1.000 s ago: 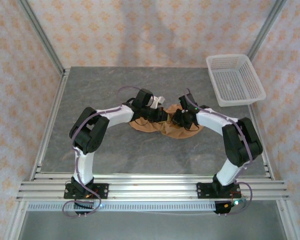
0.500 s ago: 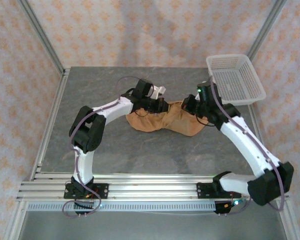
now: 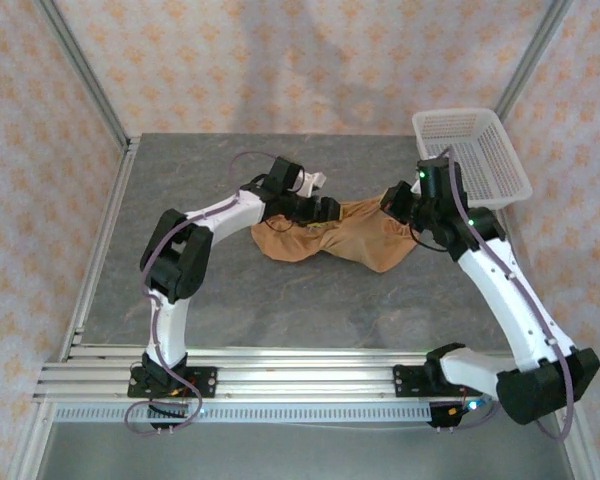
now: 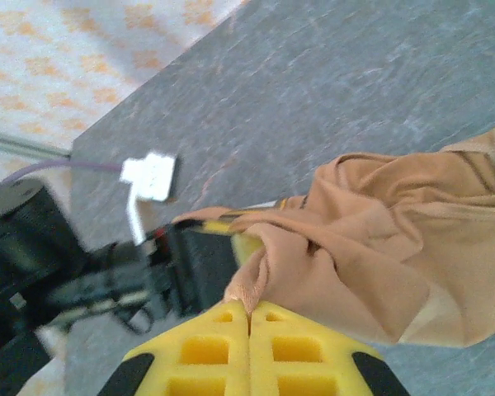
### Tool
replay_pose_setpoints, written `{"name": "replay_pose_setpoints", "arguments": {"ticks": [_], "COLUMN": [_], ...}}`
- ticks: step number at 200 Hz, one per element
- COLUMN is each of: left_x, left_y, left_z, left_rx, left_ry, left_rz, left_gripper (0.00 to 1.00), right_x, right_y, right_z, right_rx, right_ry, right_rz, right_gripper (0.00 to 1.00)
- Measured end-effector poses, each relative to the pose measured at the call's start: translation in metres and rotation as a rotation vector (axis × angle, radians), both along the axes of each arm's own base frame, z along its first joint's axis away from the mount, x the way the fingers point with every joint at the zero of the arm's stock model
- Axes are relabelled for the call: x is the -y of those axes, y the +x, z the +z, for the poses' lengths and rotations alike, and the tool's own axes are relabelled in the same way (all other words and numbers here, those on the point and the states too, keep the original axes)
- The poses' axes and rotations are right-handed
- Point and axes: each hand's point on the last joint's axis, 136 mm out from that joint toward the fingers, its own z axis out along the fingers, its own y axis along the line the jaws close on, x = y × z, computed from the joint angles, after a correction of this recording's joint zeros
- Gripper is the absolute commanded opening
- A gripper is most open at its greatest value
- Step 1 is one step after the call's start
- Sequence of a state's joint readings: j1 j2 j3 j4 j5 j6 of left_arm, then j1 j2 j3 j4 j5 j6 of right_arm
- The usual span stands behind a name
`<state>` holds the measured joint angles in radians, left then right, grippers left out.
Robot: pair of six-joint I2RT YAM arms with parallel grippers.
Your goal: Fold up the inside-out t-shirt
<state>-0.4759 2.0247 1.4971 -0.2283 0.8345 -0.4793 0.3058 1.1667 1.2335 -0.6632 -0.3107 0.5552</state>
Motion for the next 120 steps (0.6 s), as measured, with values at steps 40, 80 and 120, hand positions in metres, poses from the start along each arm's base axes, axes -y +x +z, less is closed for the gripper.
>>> {"name": "replay_pose_setpoints", "arguments": {"ticks": [40,80,120], "left_x": [-0.088,-0.166,-0.187], "left_y": [-0.007,-0.030,-0.044], "left_z": [0.016,-0.017,-0.067], "left_rx": [0.048,-0.014,-0.130], "left_ry": [0.243,0.409,0.490], "left_rz": [0.196,0.367,0.394], "left_gripper": [0.59,0.70,0.75], "right_x": [0.044,0.055,0.055], "right_y": [0.026,0.028,0.028], "right_z": [-0.035,-0.036,-0.036], "right_rx": [-0.084,-0.075,-0.074], "right_ry": [-0.072,-0.102,-0.104], "right_rz": [-0.137,-0.168,-0.164], "right_gripper": [0.00,0.00,0.00]}}
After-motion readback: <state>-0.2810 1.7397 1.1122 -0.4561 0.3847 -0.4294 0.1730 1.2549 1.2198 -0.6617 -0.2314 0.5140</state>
